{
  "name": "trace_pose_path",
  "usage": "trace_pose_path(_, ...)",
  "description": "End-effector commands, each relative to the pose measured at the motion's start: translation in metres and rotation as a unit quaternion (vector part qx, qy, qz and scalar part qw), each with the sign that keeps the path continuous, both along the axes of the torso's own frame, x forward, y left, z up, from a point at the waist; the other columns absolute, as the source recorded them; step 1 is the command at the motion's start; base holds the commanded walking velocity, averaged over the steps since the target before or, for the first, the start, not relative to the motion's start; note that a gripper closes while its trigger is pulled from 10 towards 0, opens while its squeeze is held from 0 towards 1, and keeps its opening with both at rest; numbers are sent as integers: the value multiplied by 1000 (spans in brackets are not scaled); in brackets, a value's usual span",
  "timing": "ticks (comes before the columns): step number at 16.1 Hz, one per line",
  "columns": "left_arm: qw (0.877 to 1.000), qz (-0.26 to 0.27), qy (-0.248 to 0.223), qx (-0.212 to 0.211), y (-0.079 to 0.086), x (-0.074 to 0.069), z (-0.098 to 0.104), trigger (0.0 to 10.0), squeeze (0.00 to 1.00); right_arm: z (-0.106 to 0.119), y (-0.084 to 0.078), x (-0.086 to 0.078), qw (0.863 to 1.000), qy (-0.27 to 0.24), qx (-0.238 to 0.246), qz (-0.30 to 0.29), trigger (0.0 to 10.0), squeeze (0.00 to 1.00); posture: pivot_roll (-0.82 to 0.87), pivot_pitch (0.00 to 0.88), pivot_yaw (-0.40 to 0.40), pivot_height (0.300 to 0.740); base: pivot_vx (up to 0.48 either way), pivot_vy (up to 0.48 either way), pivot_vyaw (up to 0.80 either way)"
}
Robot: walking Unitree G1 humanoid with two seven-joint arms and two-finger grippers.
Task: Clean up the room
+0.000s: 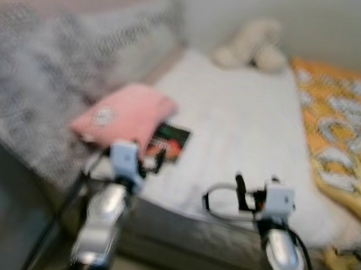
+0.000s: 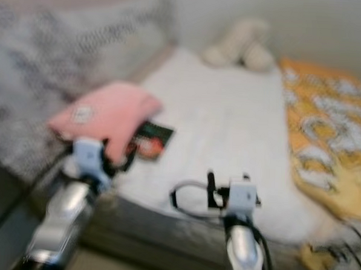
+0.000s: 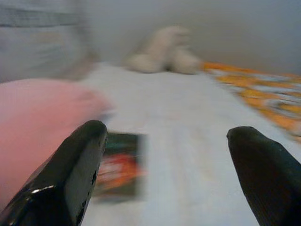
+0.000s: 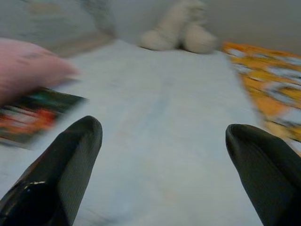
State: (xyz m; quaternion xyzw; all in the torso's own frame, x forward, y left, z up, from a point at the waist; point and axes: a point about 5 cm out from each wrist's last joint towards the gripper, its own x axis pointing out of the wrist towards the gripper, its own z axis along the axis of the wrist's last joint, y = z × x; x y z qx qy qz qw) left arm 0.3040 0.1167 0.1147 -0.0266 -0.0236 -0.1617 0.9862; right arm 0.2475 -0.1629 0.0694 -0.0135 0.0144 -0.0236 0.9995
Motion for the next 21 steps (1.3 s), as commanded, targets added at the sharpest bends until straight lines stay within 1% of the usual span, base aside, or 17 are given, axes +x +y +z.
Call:
trace_pose_path(1, 1000, 1, -3, 10, 2, 7, 4, 10000, 0, 0, 0, 2, 1000, 1, 0, -2, 10000, 0, 22, 0, -24, 740, 0, 0, -800)
trace_pose_path(2, 998, 9, 2, 65, 2, 13, 0, 10000, 0, -3, 0, 4, 1000, 6, -5, 3, 10000, 0, 15, 0, -32, 740, 0, 0, -800)
trace_pose_path(3, 997, 12, 13, 74, 3, 17, -4, 10000, 0, -5, 0, 5, 1000, 9, -8, 5, 10000, 0, 15, 0, -32, 740, 0, 0, -800)
trace_pose_path(4, 998, 24, 19, 60, 6, 21, -5, 10000, 0, -8, -1, 5, 1000, 16, -11, 13, 10000, 0, -6, 0, -37, 740, 0, 0, -800)
trace_pose_path(6, 998, 20, 19, 56, 5, 21, -5, 10000, 0, -8, -3, 5, 1000, 17, -11, 13, 10000, 0, -8, 0, -40, 740, 0, 0, -800)
trace_pose_path(7, 998, 19, 20, 54, 3, 21, -7, 10000, 0, -10, -7, 5, 1000, 20, -8, 7, 10000, 0, -12, 0, -39, 740, 0, 0, -788)
trace_pose_path(9, 998, 17, 20, 48, 1, 20, -10, 10000, 0, -13, -9, 1, 1000, 25, -9, 8, 10000, 0, -16, 0, -39, 740, 0, 0, -794)
trace_pose_path(11, 997, 1, 0, 80, -6, 18, -9, 10000, 0, -18, -10, -2, 999, 39, -18, 3, 10000, 0, -17, 5, -41, 740, 0, 0, -788)
trace_pose_path(12, 998, -6, 7, 67, -8, 17, -10, 10000, 0, -20, -10, -2, 999, 44, -6, 6, 10000, 0, -16, 6, -42, 740, 0, 0, -781)
trace_pose_path(13, 998, -2, 10, 70, -7, 17, -13, 10000, 0, -19, -10, -3, 999, 44, -13, 9, 10000, 0, -25, 10, -48, 740, 0, 0, -781)
trace_pose_path(15, 998, 8, 31, 55, -6, 17, -19, 10000, 0, -20, -12, -4, 999, 46, -25, 8, 10000, 0, -29, 9, -54, 740, 0, 0, -781)
trace_pose_path(16, 998, 4, 30, 61, -7, 17, -21, 10000, 0, -20, -11, -3, 999, 50, -16, 13, 10000, 0, -32, 7, -53, 740, 255, 0, -781)
trace_pose_path(17, 997, -10, 35, 72, -9, 14, -26, 10000, 0, -18, -9, -1, 999, 45, -22, 21, 10000, 0, -35, 0, -52, 740, 461, 0, -763)
trace_pose_path(18, 996, -15, 40, 73, -10, 13, -29, 10000, 0, -18, -8, 0, 999, 43, -22, 22, 10000, 0, -33, 0, -50, 740, 469, 0, -744)
trace_pose_path(21, 996, -9, 51, 76, -8, 13, -34, 10000, 0, -19, -5, 2, 998, 42, -23, 28, 10000, 0, -29, 0, -45, 740, 471, 0, 0)
